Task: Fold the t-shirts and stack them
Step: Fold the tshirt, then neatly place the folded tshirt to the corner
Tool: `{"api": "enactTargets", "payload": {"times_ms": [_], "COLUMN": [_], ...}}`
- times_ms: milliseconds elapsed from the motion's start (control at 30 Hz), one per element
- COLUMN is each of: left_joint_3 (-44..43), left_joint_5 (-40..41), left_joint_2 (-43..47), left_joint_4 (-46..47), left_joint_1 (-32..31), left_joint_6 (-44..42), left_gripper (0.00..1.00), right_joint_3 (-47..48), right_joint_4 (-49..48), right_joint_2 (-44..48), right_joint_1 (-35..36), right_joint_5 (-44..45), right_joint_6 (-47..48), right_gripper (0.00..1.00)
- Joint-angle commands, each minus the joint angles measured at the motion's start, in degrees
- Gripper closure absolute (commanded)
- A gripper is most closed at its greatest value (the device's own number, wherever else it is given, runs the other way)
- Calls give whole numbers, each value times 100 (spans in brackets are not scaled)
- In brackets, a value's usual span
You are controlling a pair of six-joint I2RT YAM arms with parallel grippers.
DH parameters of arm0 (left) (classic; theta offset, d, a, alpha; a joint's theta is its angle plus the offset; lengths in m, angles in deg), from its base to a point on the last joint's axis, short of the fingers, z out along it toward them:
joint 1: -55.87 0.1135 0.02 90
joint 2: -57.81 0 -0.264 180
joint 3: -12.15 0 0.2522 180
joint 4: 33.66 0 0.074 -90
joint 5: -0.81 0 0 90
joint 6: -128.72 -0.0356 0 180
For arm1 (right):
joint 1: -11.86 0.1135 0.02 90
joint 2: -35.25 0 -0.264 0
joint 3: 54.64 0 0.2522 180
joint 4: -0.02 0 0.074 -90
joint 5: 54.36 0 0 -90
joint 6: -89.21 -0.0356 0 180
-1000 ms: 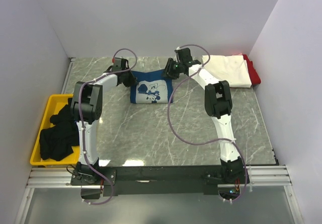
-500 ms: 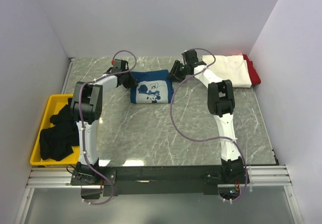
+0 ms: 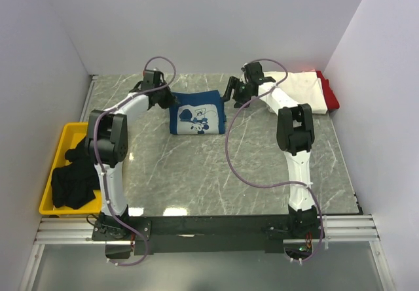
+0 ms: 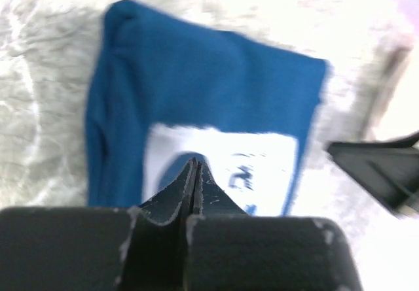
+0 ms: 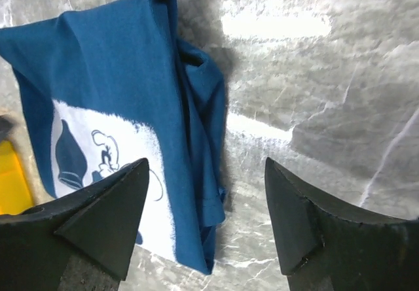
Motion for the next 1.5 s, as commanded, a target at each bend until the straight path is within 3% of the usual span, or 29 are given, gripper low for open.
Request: {"api": "enactTargets", "payload": {"times_ms": [0,400,633,733,833,867,900,1000,1200,1467], "left_joint_3": [-108,1026,1799,2063,2248,2300,2345,2494,2740,2899], "left_joint_5": [-257,-258,-126,-3,198,243,278,340,498,551], "left_joint_2": [702,2196,3433,3839,4314,4515,4613,4964,5562,5879], "left_joint_4": [-34,54,-104,-315,-569,-666,-719,-947,-1290,-1457], "left_joint_1": [-53,-458,-572,-581,-581,-581,-581,-581,-581,-581], "left_joint_6": [-36,192,140,43,-80,-106,-150,-273,-432,-660], "left_gripper": [98,98,99,98,97,96,96,98,100,100], "right_joint_3": [-58,275,355,373,417,443,461,601,759,1103], "right_joint_4": [153,337,513,540,575,592,618,785,1241,1489], "right_joint_2": [266,-112,-305,-349,-410,-419,-428,-437,-270,-25], "right_joint_1": [-5,540,769,848,935,962,953,936,909,619], "right_joint_5": [207,514,805,874,989,1085,1155,1550,2884,3151], "right_joint_6": [290,273,27,-52,-88,-70,-79,79,737,1781], "right_gripper": [22,21,27,35,50,57,72,100,100,100]}}
